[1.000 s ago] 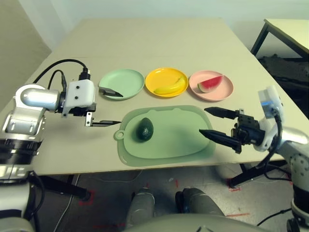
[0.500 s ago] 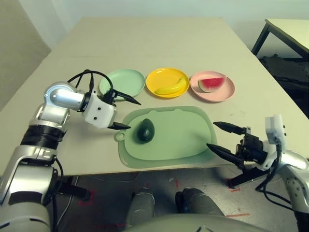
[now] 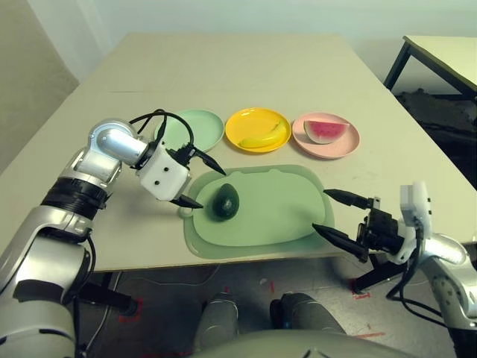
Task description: Place the fruits into color-matched plates.
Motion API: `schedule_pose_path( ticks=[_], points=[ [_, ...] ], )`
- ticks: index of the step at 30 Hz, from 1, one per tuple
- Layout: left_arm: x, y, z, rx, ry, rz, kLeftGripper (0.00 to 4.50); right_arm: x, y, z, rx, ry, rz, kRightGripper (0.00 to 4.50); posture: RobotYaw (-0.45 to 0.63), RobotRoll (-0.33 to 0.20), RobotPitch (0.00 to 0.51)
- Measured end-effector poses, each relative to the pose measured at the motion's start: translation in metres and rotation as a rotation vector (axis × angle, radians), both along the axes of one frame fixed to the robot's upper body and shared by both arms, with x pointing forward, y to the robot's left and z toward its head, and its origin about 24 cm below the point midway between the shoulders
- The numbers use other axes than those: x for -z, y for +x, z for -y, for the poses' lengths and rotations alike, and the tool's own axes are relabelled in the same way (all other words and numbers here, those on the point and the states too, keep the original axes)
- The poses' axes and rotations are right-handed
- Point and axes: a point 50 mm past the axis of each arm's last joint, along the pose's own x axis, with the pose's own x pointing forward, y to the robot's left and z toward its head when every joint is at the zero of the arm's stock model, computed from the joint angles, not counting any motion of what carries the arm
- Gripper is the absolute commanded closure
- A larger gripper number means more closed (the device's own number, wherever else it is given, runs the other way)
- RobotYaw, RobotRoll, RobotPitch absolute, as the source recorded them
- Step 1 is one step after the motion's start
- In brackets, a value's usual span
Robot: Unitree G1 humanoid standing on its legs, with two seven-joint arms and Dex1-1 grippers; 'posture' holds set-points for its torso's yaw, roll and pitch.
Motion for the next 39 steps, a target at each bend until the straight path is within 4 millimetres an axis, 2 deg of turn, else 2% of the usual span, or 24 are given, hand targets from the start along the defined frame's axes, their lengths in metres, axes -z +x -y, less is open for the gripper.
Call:
schedule_pose_path(
  ticks=[8, 39],
  points=[
    [0.006, 0.003, 0.007, 0.035, 0.035, 0.003, 0.0, 0.006, -0.004, 0.002, 0.002, -0.052, -0.013, 0.04, -0.02, 0.0, 0.042],
    [0.038, 0.008, 0.031, 0.092, 0.054, -0.058, 0.0, 0.009, -0.012, -0.004, 0.062, -0.036, -0.018, 0.04, -0.03, 0.0, 0.042]
  ],
)
